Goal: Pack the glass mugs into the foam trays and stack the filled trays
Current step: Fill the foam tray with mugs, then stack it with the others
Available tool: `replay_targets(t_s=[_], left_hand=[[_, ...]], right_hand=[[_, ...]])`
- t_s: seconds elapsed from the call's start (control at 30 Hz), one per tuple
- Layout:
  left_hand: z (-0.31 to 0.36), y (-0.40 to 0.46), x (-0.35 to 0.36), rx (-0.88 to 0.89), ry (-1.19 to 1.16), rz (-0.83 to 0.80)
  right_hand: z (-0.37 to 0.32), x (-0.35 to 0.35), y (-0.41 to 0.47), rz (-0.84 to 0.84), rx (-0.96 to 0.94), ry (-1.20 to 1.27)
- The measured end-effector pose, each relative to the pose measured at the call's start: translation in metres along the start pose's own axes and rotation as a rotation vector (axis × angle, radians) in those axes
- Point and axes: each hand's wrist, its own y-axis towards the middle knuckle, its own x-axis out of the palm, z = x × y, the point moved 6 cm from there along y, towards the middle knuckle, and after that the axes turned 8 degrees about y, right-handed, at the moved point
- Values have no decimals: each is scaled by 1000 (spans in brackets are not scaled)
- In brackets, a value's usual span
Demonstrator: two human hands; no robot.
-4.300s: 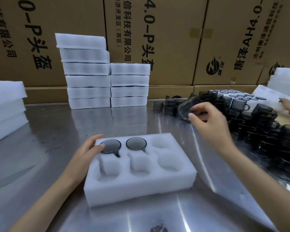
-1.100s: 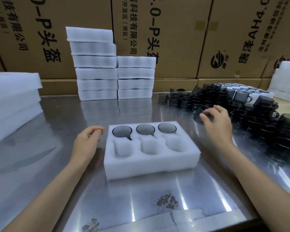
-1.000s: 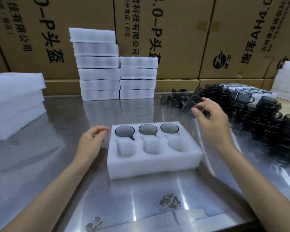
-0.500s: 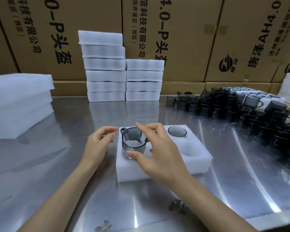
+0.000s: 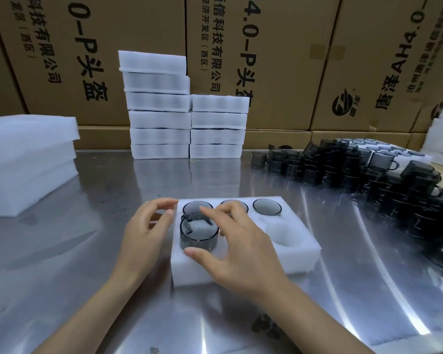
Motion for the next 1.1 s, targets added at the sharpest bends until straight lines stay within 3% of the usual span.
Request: replay_targets(t_s=[0.23,0.33,0.53,0.77,0.83,0.9,1.0,1.1], left_hand=[[51,-47,-22,571,387,-116],[52,-61,-23,675,509,-199],[44,-59,-19,589,493,-221],[41,-60,-19,570,447,-193],[39,-59,-19,586,441,-176],[31,-53,-21,526,392,-156],[12,-39,-26,326,261,-128],[-7,-28,-24,186,185,-121]], right_hand=[[-10,-4,-8,-37,-117,-70],[-8,0,-11,-116,-98,-126],[-4,13,-14,-236,-68,-263],[-7,11,-17,-186,-152,-283],[-11,-2,-13,-66,-197,-158],[-1,-33,-9,211,-203,4],[52,-77,-2,491,106,136],[130,-106,-1,531,488,164]])
